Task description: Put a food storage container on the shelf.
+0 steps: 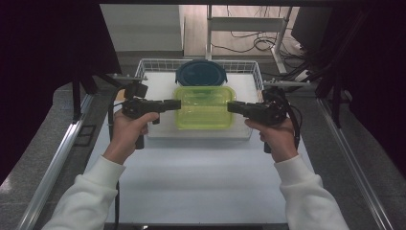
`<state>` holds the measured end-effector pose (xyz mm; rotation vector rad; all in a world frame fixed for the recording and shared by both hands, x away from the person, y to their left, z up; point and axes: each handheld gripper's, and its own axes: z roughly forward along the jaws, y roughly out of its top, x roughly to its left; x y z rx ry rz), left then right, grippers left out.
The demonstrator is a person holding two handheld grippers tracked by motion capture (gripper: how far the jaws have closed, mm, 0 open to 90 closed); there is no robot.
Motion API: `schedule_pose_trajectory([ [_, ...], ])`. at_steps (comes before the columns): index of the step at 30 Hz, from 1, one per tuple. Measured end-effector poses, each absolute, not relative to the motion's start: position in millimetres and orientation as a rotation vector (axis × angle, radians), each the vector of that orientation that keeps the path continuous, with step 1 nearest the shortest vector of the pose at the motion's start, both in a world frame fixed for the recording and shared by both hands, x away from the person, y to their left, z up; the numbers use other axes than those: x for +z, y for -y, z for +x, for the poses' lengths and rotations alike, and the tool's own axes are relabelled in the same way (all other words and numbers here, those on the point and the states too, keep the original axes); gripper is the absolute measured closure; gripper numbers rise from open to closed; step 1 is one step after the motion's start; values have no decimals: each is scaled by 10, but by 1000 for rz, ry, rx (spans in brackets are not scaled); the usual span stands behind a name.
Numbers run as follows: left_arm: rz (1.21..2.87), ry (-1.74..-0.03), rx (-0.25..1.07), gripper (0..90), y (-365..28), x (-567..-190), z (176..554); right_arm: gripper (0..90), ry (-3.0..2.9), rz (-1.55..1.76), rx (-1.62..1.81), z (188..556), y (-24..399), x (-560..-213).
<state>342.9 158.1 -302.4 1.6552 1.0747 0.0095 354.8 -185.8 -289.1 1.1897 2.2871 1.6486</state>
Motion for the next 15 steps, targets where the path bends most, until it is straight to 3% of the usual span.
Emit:
schedule_pose_trajectory([
  [15, 1647, -1073, 24, 787, -1699, -2614, 3823, 770, -2292, 1198, 1677, 3968, 1759, -2481],
])
